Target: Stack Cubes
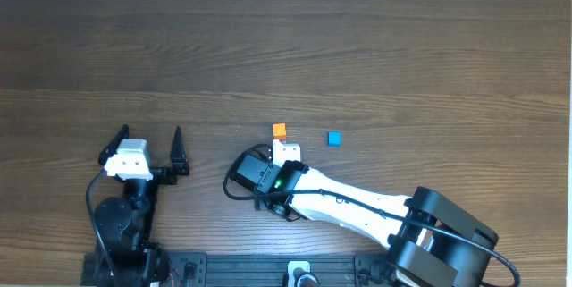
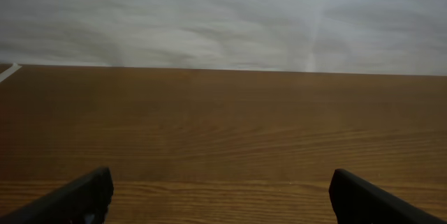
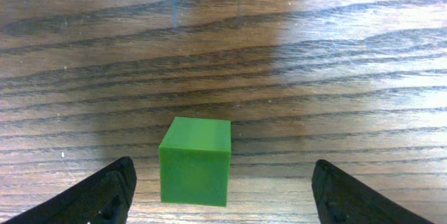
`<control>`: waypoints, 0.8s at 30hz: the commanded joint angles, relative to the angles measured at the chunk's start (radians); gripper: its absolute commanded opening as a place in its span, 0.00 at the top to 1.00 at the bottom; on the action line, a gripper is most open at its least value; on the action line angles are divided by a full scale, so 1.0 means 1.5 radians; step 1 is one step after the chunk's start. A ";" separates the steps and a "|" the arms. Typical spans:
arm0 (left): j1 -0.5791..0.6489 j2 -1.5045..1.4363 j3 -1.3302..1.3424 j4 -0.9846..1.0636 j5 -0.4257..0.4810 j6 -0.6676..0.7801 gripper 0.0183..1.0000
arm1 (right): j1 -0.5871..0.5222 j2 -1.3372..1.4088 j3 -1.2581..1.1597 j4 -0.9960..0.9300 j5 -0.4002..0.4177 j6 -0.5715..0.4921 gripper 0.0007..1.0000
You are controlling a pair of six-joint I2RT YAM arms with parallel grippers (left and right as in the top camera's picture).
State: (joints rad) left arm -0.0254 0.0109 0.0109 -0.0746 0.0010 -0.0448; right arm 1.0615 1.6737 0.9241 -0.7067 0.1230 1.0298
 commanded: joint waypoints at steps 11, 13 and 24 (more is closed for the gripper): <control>0.004 -0.005 -0.004 -0.001 0.007 0.010 0.00 | 0.013 0.024 0.011 0.015 0.006 0.013 0.29; 0.004 -0.005 -0.004 -0.001 0.007 0.010 0.00 | 0.013 0.029 0.011 0.016 0.006 0.015 0.29; 0.004 -0.005 -0.004 -0.001 0.007 0.010 0.00 | 0.013 0.031 0.011 0.025 0.006 0.016 0.43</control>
State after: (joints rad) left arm -0.0254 0.0109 0.0109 -0.0746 0.0010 -0.0448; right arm 1.0744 1.7115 0.9249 -0.6720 0.1230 1.0439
